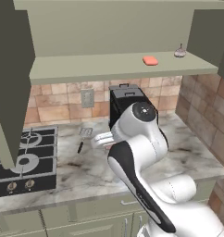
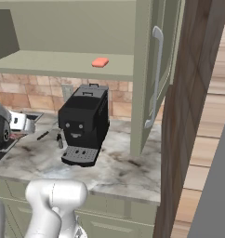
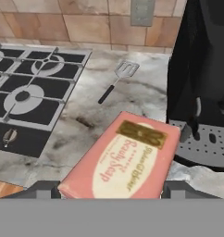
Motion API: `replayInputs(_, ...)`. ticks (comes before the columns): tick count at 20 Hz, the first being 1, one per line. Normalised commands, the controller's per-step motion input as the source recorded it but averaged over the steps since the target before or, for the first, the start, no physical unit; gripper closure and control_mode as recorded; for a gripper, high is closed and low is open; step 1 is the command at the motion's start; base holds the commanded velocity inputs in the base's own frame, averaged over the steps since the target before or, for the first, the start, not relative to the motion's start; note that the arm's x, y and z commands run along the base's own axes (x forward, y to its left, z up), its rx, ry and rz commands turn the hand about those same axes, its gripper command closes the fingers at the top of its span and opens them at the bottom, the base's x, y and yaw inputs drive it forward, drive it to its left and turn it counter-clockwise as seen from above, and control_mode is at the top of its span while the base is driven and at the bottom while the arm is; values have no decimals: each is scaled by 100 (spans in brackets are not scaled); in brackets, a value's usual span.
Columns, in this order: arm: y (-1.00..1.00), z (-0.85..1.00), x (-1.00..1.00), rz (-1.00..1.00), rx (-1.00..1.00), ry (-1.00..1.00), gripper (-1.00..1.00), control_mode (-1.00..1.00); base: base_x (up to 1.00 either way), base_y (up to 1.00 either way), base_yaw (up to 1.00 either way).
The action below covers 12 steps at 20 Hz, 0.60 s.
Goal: Pick the bar soap and bar soap from the cabinet and place them on the counter.
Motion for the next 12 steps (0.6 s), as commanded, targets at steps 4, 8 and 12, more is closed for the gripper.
replayInputs(4, 1, -37, 0, 0, 0, 7, 100, -100, 0, 0, 0)
replayInputs(8, 1, -40, 0, 0, 0, 9, 100, -100, 0, 0, 0)
replayInputs(12, 3, -40, 0, 0, 0, 10, 100, -100, 0, 0, 0)
